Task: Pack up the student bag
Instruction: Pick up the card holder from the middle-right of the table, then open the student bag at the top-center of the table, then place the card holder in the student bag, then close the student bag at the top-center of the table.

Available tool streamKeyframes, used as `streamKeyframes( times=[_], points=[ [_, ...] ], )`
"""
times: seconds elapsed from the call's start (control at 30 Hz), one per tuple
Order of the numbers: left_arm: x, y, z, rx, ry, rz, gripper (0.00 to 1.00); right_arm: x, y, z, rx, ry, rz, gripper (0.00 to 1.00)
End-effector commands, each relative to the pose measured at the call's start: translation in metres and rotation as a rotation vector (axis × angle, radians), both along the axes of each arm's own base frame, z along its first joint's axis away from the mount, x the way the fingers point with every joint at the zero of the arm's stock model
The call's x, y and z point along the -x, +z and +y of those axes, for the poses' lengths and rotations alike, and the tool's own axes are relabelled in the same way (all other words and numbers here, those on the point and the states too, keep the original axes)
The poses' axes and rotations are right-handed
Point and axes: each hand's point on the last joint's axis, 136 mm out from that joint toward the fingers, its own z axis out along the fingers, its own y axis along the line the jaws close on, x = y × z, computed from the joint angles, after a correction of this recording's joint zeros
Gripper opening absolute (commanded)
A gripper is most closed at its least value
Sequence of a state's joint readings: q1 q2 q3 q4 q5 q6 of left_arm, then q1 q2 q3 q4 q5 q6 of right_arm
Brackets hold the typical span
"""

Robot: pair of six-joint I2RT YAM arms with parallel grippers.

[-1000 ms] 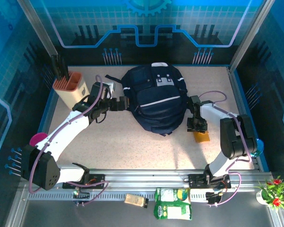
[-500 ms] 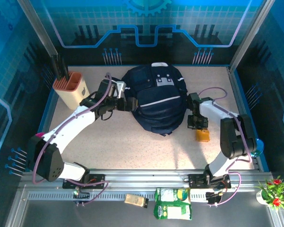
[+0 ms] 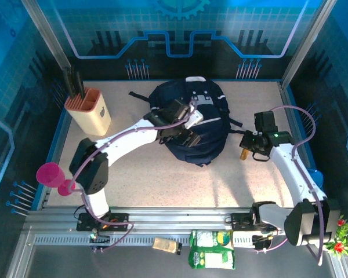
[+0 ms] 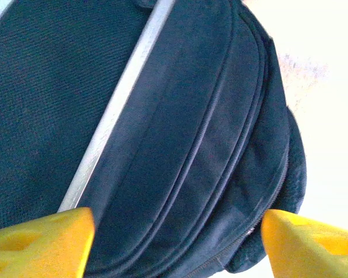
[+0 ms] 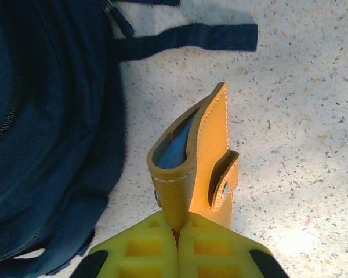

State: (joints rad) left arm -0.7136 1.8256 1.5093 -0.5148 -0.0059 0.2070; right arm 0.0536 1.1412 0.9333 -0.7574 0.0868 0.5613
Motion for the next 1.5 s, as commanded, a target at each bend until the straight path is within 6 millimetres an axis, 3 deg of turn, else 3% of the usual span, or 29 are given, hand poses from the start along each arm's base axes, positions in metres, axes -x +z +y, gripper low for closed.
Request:
streamKeyframes(
  times=[0.0, 0.3, 0.47, 0.6, 0.77, 1.07, 1.2, 1.47],
  points=[
    [-0.005, -0.014, -0.002, -0.156, -0.093, -0.027, 0.7, 0.0, 0.008, 0.009, -0.108, 0.001, -0.045, 0.0],
    [-0.022, -0.051, -0.014, -0.29, -0.127, 0.067, 0.71, -0.004, 0.015, 0.015, -0.209, 0.01, -0.088, 0.0],
    [-0.044, -0.051, -0.012, -0.329, -0.063, 0.027, 0.64, -0.008, 0.018, 0.02, -0.254, 0.018, -0.107, 0.0],
    [-0.055, -0.037, -0.009, -0.3, -0.027, 0.037, 0.49, -0.008, 0.023, 0.022, -0.275, 0.024, -0.123, 0.0],
    [-0.06, -0.014, -0.005, -0.166, -0.027, 0.131, 0.41, -0.01, 0.028, 0.028, -0.325, 0.047, -0.136, 0.0],
    [-0.061, 0.01, -0.016, -0.013, -0.057, 0.148, 0.19, -0.021, 0.05, 0.057, -0.528, 0.125, -0.235, 0.0],
    [-0.063, 0.034, -0.025, 0.077, -0.069, 0.078, 0.11, -0.029, 0.064, 0.071, -0.65, 0.155, -0.294, 0.0],
    [-0.063, 0.096, -0.04, 0.303, -0.05, -0.021, 0.06, -0.053, 0.094, 0.092, -0.894, 0.158, -0.445, 0.0]
  ],
)
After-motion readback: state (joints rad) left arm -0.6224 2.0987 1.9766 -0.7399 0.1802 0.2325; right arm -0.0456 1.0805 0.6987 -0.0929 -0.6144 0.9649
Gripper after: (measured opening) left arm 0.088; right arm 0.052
